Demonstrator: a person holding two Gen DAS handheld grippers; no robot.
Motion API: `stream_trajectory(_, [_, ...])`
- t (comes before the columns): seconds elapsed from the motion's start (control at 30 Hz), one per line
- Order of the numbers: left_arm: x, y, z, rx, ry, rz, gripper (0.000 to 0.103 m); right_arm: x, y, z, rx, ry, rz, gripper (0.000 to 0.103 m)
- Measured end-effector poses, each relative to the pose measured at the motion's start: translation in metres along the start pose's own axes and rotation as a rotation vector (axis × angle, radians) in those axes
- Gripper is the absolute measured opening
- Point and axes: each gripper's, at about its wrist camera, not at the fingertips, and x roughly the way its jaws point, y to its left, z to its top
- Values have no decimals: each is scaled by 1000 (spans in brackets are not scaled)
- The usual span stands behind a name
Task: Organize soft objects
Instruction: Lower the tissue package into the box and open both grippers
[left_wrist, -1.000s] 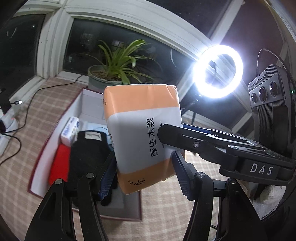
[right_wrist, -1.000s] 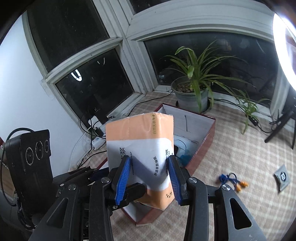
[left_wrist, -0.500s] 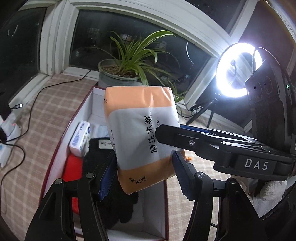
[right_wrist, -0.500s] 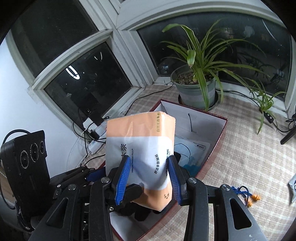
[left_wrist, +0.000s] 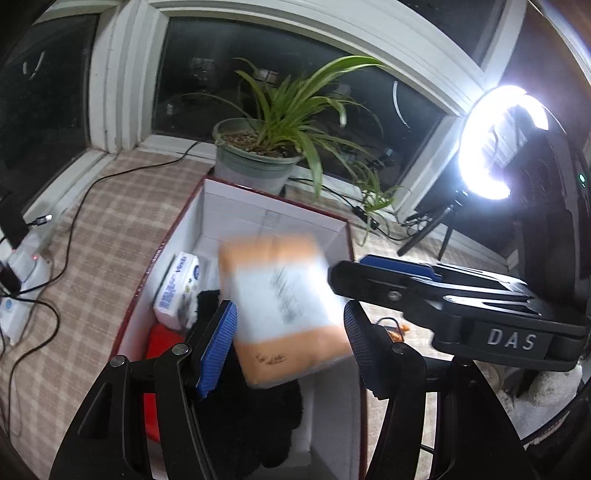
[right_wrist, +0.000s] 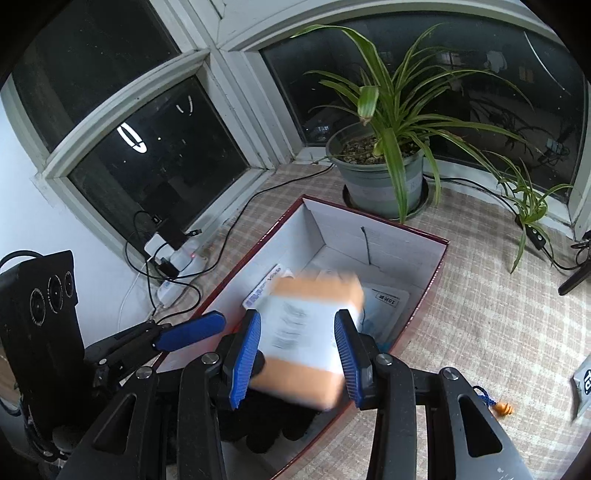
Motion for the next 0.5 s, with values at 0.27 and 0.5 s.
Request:
stream_trajectory(0.27, [-10,6,-4,-15,-9,18,58,-15,4,-3,-34,-28,-36,38])
stream_trajectory(0.5, [-28,-1,-11,-12,-29,38,58,-38,16,-12,-79,-76,-80,49])
